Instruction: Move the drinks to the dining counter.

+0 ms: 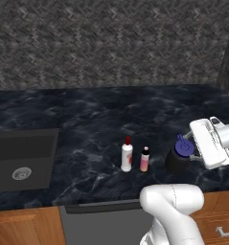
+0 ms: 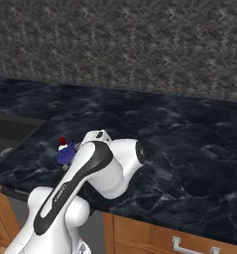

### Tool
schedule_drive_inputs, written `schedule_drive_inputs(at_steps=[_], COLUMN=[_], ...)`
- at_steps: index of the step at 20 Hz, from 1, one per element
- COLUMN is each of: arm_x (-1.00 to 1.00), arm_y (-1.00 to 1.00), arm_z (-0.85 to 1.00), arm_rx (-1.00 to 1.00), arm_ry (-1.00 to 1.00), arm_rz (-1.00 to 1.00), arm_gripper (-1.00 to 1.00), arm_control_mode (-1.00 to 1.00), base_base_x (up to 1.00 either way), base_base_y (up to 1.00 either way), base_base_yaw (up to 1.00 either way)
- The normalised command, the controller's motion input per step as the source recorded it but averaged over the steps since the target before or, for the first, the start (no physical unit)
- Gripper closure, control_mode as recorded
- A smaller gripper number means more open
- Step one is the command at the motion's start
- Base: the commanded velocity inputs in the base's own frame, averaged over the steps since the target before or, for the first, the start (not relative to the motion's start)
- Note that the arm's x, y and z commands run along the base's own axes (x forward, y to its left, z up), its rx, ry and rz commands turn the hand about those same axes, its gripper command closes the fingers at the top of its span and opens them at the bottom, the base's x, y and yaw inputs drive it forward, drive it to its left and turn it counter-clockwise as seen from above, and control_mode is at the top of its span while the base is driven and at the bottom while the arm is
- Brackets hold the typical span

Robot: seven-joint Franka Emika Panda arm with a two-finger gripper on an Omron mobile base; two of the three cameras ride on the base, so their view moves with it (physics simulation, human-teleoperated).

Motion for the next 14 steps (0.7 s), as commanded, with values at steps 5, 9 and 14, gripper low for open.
schedule_drive_inputs(at_steps=[5,9,14], arm_x=[0.01,0.03,0.22], arm_y=[-0.08,-0.28,-0.31], arm_z=[0.0,0.0,0.0], arm_rx=[0.0,0.01,0.05], arm_ry=[0.0,0.0,0.04], arm_rz=[0.0,0.0,0.0], arm_gripper=[1.0,1.0,1.0], arm_control_mode=[-1.0,-1.0,-1.0], base_base_x=[0.0,0.0,0.0], base_base_y=[0.0,0.0,0.0], base_base_yaw=[0.0,0.0,0.0])
